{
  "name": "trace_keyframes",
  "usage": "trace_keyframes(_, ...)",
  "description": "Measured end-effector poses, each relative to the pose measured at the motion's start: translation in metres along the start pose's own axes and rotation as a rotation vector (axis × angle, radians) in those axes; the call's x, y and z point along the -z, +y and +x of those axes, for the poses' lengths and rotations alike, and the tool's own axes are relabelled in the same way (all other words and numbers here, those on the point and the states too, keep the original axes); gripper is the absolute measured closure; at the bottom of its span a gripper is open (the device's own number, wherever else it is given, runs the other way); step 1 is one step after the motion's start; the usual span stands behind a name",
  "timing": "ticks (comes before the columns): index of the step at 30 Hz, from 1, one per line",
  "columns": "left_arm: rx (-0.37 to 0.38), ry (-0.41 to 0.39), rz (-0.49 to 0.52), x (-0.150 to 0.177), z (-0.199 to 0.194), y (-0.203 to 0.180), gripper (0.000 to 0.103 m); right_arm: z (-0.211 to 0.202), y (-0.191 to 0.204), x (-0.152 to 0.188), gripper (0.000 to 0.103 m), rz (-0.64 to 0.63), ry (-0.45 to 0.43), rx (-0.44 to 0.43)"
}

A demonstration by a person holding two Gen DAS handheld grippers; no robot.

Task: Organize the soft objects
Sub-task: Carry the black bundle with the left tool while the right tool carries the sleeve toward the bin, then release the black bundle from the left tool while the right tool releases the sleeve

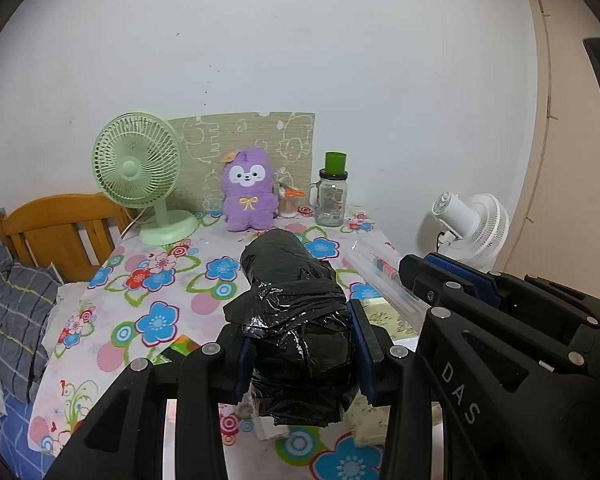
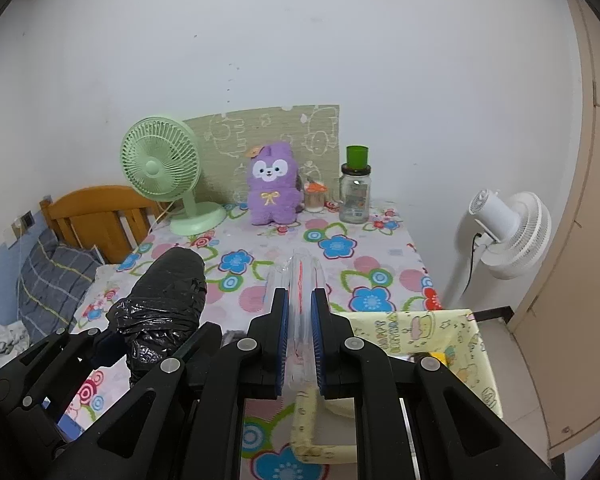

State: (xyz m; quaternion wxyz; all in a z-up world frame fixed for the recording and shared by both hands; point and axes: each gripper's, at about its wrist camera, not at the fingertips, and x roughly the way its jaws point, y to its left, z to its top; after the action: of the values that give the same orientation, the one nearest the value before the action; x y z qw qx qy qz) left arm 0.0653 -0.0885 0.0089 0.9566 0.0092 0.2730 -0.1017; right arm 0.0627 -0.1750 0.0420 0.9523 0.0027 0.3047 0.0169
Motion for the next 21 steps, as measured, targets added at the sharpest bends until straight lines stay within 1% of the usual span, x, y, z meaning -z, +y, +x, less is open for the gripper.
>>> trace_keyframes(10, 0.041, 0.009, 0.022, 0.005, 0.009, -0.037, 0.061, -0.002, -0.038, 0.008, 0.089, 0.021, 0.005, 0.033)
trace_keyframes(16, 0.078, 0.036, 0.033, 0.011, 0.019, -0.056, 0.061, 0.000, -0.057, 0.016, 0.089, 0.039, 0.025, 0.058)
trace_keyframes(21, 0.087, 0.052, 0.049, 0.015, 0.029, -0.069, 0.061, 0.005, -0.072, 0.022, 0.089, 0.055, 0.040, 0.075)
